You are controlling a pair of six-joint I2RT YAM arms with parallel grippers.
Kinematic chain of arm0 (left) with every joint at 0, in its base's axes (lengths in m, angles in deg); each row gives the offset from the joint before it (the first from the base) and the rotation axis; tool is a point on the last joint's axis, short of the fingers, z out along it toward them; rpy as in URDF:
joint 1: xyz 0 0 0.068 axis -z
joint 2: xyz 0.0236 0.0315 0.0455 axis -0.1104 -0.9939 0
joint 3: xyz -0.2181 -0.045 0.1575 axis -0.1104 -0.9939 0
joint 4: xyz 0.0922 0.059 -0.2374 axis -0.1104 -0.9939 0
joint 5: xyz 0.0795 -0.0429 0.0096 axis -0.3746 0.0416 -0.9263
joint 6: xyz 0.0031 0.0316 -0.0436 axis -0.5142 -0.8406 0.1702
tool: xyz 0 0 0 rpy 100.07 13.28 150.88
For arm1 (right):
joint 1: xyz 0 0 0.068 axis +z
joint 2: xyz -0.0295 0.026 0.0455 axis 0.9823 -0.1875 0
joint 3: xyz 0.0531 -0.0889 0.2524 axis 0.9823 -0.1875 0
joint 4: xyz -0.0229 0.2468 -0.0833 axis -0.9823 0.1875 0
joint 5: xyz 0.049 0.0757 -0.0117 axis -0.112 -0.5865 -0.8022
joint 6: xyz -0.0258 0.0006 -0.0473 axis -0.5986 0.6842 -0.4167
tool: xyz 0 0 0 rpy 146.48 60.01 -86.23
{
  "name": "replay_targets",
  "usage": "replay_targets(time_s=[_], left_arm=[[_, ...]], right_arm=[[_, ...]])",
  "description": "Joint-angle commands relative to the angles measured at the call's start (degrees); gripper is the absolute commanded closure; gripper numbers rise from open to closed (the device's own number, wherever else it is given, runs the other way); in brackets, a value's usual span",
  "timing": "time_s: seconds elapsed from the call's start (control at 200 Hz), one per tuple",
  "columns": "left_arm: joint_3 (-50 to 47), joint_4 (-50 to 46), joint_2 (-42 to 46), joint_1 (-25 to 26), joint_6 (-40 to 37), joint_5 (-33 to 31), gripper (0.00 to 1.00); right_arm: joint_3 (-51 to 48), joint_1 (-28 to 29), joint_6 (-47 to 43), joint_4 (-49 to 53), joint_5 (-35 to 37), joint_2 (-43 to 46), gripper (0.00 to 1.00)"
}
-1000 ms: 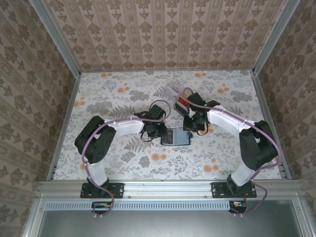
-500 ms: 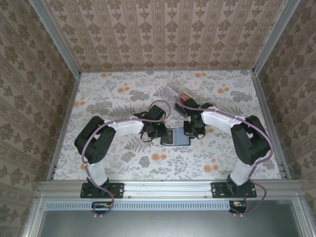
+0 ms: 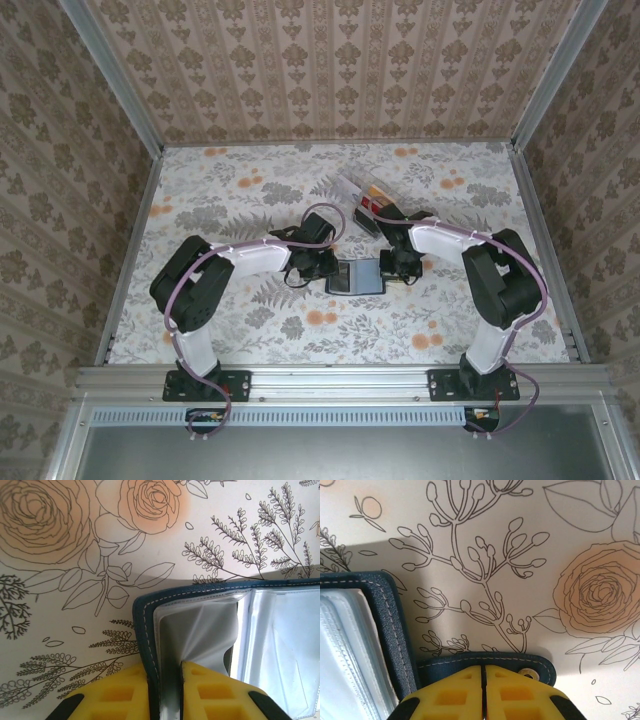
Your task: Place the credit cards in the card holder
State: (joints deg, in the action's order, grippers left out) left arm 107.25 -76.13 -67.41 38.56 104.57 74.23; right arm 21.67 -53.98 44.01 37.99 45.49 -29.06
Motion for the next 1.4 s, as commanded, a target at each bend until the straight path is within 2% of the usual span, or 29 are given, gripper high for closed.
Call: replay_targets(time_s=[0.0,0.16,0.26,0.38,0.585,0.76,0.9,0.985,1.165,1.31,1.395], left_arm=[[-1.9,-5.8,0.5,-0.6,-0.7,-3.3,0.81],[-1.5,-6.8,1.0,-0.9,-1.0,-3.8,0.81],[-1.7,-7.8,2.1,-1.2,-1.3,-4.7,0.81],[-2.8,-6.6,2.6,-2.2,-1.7,-4.0,0.81],[-2.9,-4.8,1.4,-3.4,-2.7,-2.1,0.81],[-2.6,-4.7,1.8,-3.8,-3.8,-1.2,0.79],[-1.9,-5.3,2.5,-4.3,-5.4,-0.7,0.71],[-1.7,-5.3,2.8,-4.9,-5.8,0.4,0.64],[-1.1,-5.5,4.9,-5.3,-6.0,0.8,0.45],[0.2,-7.1,6.0,-6.0,-6.1,-0.3,0.40],[0.5,-7.0,7.0,-6.3,-6.3,-0.6,0.36]], right_arm=[[-2.1,-0.7,1.3,1.3,-0.8,-4.3,0.91],[-4.4,-1.9,3.0,-3.3,-8.8,-2.5,0.90],[-6.4,-4.3,4.4,-5.4,-12.3,-0.2,0.90],[-9.2,-7.7,6.3,-10.5,-20.3,2.2,0.86],[-9.6,-9.5,9.1,-13.2,-21.9,1.4,0.88],[-8.6,-10.2,8.3,-13.9,-24.0,8.5,0.85],[-3.1,-11.3,3.5,-11.1,-22.5,13.8,0.79],[4.0,-11.5,-2.7,-4.2,-18.3,13.6,0.74],[18.6,-10.0,-15.9,5.1,-10.0,6.7,0.68],[27.6,-6.3,-22.7,10.6,1.3,-1.1,0.68],[31.5,-5.0,-24.8,12.5,4.4,-4.8,0.69]])
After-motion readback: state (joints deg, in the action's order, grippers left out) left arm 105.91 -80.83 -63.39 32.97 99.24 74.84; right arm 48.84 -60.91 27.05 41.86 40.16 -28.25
